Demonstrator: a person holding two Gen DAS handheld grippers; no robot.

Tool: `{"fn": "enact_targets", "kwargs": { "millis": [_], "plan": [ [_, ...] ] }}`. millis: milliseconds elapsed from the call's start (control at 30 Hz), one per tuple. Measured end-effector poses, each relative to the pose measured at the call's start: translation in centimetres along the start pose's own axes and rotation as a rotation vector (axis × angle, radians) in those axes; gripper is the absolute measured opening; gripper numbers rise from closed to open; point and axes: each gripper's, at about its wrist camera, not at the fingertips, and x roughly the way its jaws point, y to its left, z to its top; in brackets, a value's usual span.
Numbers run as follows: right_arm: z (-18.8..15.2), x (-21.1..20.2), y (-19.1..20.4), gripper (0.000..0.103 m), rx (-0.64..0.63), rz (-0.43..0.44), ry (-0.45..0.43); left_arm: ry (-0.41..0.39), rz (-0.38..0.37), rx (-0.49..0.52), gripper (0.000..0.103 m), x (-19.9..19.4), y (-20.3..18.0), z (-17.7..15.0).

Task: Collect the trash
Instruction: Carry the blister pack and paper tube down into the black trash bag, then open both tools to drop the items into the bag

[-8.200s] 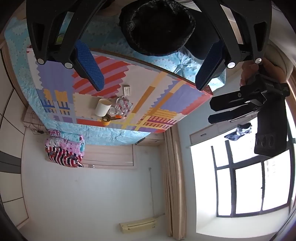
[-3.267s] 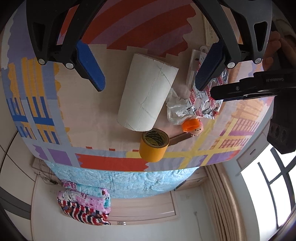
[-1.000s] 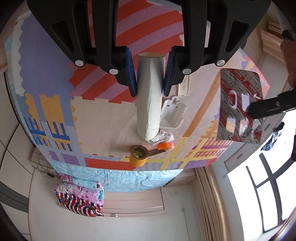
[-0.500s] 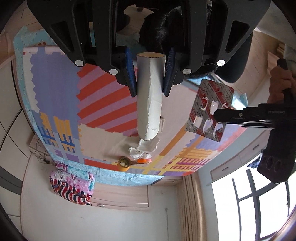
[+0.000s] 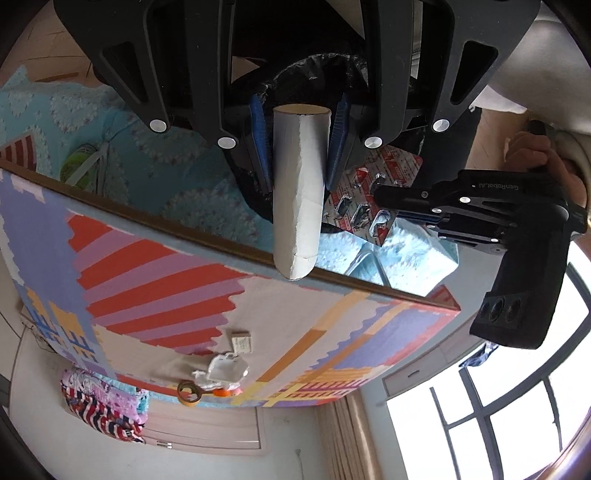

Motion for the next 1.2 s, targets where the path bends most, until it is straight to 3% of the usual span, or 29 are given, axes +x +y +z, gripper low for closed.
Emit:
{"fn": "enact_targets", "kwargs": {
  "millis": [433,867,967,1100,1133,1167,1200],
  "plan": [
    [-3.3,7.9,0.3,0.030,0.047,0.073,0.201,0.168,0.104,-0.027,0.007,5.7,2.8,-3.3],
    [-5.3,12.4,0.7,0.031,0.017,0.019,0.307,0.243,0.182,-0.062,0.007,7.6,5.1,-5.3],
    [-5.2,12.0,0.8,0.047,0.016,0.016,0.294,0.238,0.174,-0.069,0.008,7.3,4.9,-5.3],
    [-5.1,11.5,0.7,0.048,0.022,0.022,0.279,0.230,0.181,-0.057,0.008,7.1,4.5,-5.1],
    [-5.0,11.4,0.6,0.048,0.021,0.023,0.277,0.229,0.178,-0.056,0.010,7.0,4.4,-5.1],
    [-5.0,11.4,0.6,0.048,0.022,0.023,0.274,0.223,0.174,-0.054,0.022,6.8,4.3,-5.0],
    [-5.0,11.2,0.6,0.048,0.025,0.026,0.271,0.217,0.174,-0.052,0.042,6.8,4.1,-4.9]
  ]
}}
